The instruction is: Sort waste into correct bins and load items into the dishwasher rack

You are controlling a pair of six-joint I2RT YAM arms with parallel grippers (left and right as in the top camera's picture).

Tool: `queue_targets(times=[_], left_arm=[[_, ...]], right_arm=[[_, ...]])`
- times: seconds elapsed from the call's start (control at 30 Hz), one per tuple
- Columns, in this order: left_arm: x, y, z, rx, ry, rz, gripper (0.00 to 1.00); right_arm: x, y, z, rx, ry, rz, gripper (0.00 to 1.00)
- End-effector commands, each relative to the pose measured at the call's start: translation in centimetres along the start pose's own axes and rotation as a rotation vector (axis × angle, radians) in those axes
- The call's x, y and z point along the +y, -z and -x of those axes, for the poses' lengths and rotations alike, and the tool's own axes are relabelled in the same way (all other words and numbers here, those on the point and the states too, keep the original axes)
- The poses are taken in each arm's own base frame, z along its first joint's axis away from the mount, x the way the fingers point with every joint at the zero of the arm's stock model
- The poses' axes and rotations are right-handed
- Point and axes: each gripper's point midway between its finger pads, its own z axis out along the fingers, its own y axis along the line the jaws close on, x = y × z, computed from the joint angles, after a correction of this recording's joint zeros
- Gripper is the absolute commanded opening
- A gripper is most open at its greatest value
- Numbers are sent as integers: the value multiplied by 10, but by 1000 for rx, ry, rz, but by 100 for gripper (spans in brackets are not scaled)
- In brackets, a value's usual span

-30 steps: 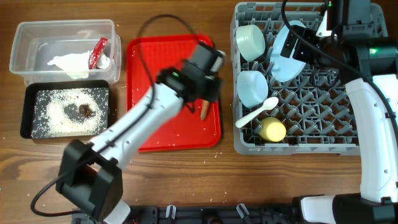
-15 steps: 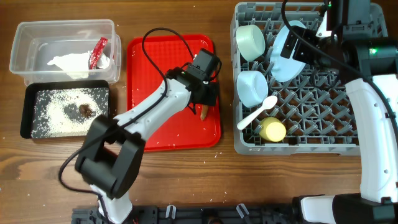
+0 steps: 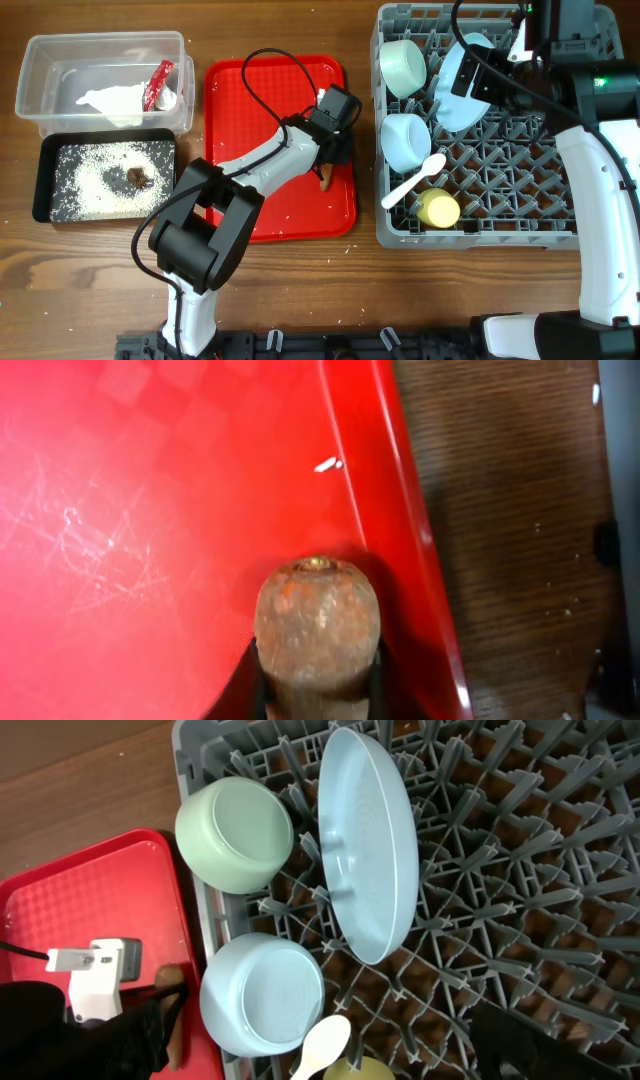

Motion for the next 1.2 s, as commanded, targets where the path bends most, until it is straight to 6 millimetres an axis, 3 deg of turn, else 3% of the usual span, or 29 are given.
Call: queue_targets(times=[0.0, 0.07, 0.17, 0.27, 0.37, 0.47, 0.53, 0.67, 0.77, 0.97, 1.17], left_arm=[[8, -9, -5, 14, 3, 32, 4], [14, 0, 1, 8, 17, 36, 4], [47, 52, 28, -11, 99, 72, 4], [107, 111, 47, -76, 320, 152, 4], [189, 166, 43, -129, 608, 226, 4], [252, 185, 22, -123, 848, 304, 4], [293, 185, -4, -100, 1046, 366, 4], [342, 174, -63, -71, 1423, 479, 4], [362, 157, -97, -84, 1578, 529, 4], [386, 121, -129, -209, 1613, 574, 12], [390, 115, -136, -238, 1604, 589, 61]], right_arm=[[-2, -3, 1, 3, 19, -11, 100], [-2, -3, 0, 4, 19, -11, 100], [-2, -3, 1, 3, 19, -11, 100], [-2, -3, 0, 5, 19, -12, 100], [-2, -3, 0, 7, 18, -12, 100], [0, -3, -1, 10, 17, -1, 100], [2, -3, -2, 14, 18, 10, 100], [2, -3, -2, 14, 18, 9, 100], [2, -3, -1, 13, 19, 10, 100], [5, -2, -3, 21, 18, 31, 100], [5, -2, -5, 30, 20, 28, 100]])
